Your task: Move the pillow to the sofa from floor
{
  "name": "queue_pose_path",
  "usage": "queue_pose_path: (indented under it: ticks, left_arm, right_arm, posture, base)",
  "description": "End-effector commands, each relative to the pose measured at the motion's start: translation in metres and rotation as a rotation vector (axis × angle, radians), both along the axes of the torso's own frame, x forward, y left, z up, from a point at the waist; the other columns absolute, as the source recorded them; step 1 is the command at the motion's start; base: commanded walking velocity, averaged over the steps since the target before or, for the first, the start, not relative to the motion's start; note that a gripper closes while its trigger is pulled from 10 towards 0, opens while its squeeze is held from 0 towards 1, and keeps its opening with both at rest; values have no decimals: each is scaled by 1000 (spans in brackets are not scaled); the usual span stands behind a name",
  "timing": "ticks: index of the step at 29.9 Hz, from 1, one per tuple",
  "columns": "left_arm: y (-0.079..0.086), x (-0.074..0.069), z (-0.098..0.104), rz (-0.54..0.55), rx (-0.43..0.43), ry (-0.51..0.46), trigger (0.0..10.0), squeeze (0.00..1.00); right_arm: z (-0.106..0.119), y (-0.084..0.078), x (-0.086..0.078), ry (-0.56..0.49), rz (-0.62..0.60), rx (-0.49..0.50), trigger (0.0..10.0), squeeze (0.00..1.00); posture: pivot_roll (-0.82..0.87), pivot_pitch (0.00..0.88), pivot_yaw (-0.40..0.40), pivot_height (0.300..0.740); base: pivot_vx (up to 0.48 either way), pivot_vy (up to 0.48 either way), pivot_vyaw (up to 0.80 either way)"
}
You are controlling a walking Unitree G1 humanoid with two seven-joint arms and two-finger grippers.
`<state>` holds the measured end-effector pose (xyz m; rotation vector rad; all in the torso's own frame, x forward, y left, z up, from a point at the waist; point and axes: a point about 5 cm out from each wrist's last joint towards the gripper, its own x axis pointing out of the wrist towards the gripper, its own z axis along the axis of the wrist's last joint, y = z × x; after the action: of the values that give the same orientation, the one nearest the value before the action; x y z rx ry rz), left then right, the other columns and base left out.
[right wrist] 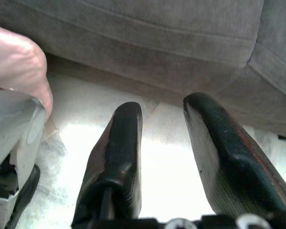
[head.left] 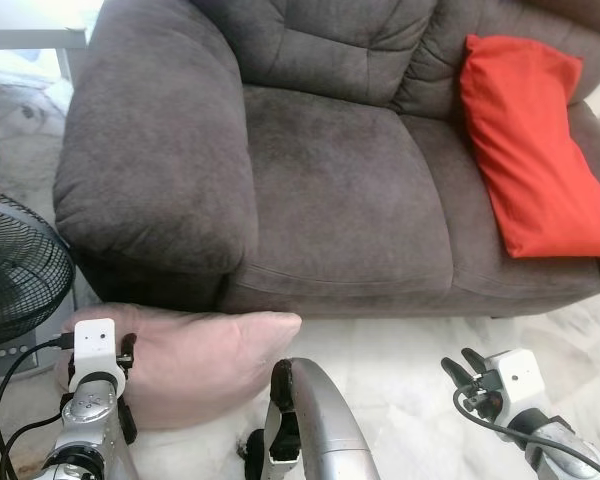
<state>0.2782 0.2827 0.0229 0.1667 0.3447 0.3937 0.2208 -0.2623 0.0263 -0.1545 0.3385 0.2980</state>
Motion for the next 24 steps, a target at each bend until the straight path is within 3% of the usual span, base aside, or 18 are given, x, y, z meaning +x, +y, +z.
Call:
queue_pose_path:
  ticks: [1, 2, 3, 4, 24]
  left_arm:
    - [-1, -9, -10, 22, -10, 43, 6941, 0]
    - [0, -9, -10, 26, -9, 43, 4392, 0]
    - [0, -9, -10, 32, -7, 43, 4392, 0]
    - [1, -9, -10, 35, -9, 41, 0, 0]
    - [1, -11, -12, 43, -21, 41, 0, 0]
  right_arm:
    - [-2, -17, -9, 16, -39, -19, 10000, 0]
    - [-3, -18, -9, 18, -37, -20, 10000, 0]
    - [-5, -19, -10, 16, -33, -21, 10000, 0]
    - [-6, -19, -10, 17, -32, -21, 10000, 0]
    - [-20, -17, 1, 35, -28, -31, 10000, 0]
  posture:
    - [-102, 270, -400, 543]
    - [-103, 270, -400, 543]
    - [-103, 270, -400, 543]
    - [-104, 270, -400, 543]
    - [-99, 268, -400, 543]
  base:
    - [0, 0, 0]
    - [0, 0, 0]
    - [0, 0, 0]
    - [0, 0, 0]
    - [0, 0, 0]
